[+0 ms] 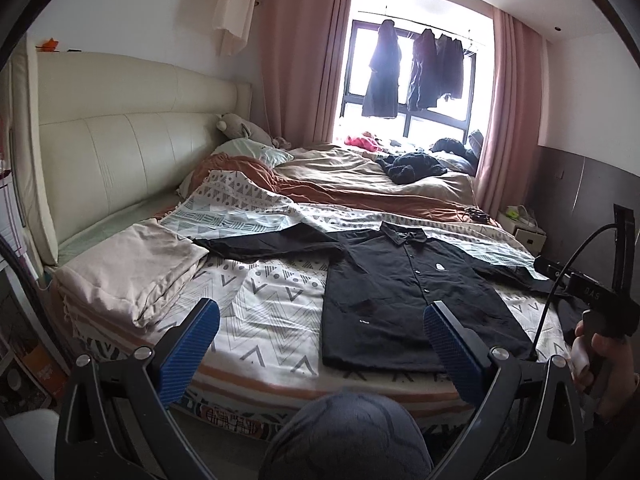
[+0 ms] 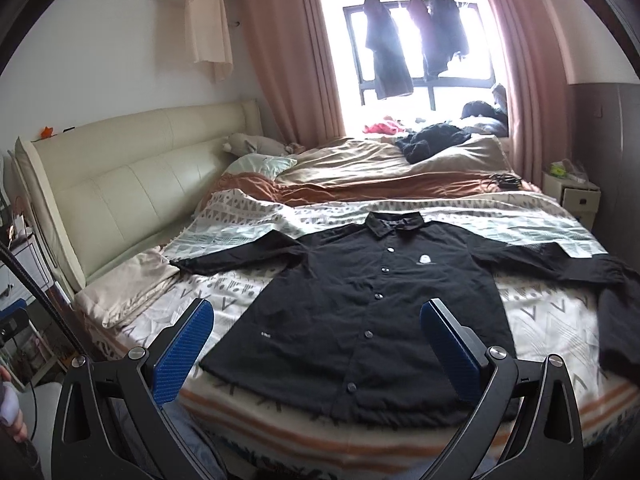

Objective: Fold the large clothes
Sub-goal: 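Reach the left gripper to the black shirt's sleeve and grasp its cuff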

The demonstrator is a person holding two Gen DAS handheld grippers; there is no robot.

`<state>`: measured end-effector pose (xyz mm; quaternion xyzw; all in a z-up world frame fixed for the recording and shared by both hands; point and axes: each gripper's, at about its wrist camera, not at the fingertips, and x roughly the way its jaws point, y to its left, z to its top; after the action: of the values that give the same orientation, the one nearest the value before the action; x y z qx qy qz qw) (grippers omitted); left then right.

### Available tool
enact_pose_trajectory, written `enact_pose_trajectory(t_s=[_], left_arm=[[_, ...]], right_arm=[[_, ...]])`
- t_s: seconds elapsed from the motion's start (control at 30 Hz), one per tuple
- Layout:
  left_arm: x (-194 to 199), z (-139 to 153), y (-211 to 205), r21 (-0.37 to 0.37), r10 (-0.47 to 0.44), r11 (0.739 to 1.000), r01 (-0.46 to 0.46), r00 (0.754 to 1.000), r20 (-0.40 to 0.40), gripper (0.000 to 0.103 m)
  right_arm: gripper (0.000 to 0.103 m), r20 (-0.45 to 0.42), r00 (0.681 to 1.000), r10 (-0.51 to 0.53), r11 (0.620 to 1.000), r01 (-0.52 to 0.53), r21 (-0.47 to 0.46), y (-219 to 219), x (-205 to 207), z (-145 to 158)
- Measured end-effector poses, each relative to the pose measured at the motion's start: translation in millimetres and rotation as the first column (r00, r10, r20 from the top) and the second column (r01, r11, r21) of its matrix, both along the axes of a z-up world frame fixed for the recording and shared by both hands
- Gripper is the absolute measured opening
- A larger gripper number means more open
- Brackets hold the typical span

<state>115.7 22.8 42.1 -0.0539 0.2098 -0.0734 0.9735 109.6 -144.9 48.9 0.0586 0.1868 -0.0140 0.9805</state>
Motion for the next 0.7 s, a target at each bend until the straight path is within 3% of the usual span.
enact_pose_trajectory(t_s=[0.37,0.7], left_arm=[[89,-9,11,-0.012,0.029,0.999,-0.03,0.997,-0.071,0.103],[173,-26,46,-0.1,0.098,0.988,-0.115,0.982,-0.159,0.103]], right_arm=[[0.103,-0.018,1.0,0.001,1.0,0.0,0.031,-15,92,9],[0.103,-0.072,0.997,0.03,0.999,-0.027,0.038,-24,183,8]])
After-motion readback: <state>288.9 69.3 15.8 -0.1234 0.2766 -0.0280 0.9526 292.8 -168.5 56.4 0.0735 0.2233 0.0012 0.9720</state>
